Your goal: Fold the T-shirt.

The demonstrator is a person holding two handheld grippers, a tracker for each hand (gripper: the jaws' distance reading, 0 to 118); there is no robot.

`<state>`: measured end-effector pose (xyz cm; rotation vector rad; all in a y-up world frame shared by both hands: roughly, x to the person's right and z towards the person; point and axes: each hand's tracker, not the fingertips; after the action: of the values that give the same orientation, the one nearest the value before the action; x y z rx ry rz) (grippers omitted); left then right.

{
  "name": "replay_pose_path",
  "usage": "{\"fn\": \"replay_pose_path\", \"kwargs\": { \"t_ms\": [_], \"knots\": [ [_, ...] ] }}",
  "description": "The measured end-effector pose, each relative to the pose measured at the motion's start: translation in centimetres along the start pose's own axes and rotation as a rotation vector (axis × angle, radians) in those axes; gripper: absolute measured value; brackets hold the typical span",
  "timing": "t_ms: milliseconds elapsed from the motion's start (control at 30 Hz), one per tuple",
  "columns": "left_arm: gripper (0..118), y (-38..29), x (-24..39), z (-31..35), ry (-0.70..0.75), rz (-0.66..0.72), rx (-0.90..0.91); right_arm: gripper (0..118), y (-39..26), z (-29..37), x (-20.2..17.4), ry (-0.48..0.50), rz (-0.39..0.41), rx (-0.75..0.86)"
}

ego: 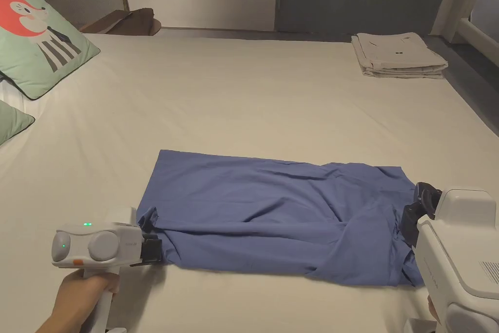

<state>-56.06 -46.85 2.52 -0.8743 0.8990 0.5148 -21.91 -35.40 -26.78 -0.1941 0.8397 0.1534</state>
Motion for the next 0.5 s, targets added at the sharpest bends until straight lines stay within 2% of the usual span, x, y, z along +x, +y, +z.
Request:
{"fn": "replay_pose_path", "kwargs": {
  "t_ms": [67, 100, 133, 267, 367, 400, 467, 500],
  "knots": [
    [50, -0.4, 0.9, 0.3, 0.020, -0.057, 0.041, 0, -0.2, 0.0, 0.5, -0.006, -0.004, -0.008],
    [39, -0.4, 1.0, 0.4, 0.013, -0.064, 0.036, 0, -0.4, -0.1, 0.7, -0.008, -0.003, -0.011],
    [17, -0.3, 1.4, 0.5, 0.015, -0.065, 0.034, 0, -0.4, -0.1, 0.9, -0.012, -0.001, -0.015],
    [11, 0.2, 2.0, 1.3, 0.006, -0.086, 0.060, 0, -0.8, 0.0, 2.1, -0.024, -0.003, -0.033],
    [9, 0.7, 2.1, 2.7, -0.012, -0.080, 0.085, 2, -1.8, -1.2, 4.2, -0.023, -0.066, -0.142],
    [9, 0.9, 2.1, 3.1, -0.022, -0.084, 0.099, 10, -2.3, -1.8, 5.1, -0.026, -0.095, -0.193],
    [8, 1.2, 2.2, 3.7, -0.030, -0.090, 0.108, 63, -4.0, -3.4, 7.0, -0.047, -0.155, -0.282],
    [8, 1.3, 2.2, 3.9, -0.038, -0.090, 0.117, 86, -4.9, -4.5, 7.8, -0.032, -0.161, -0.352]
  ]
}}
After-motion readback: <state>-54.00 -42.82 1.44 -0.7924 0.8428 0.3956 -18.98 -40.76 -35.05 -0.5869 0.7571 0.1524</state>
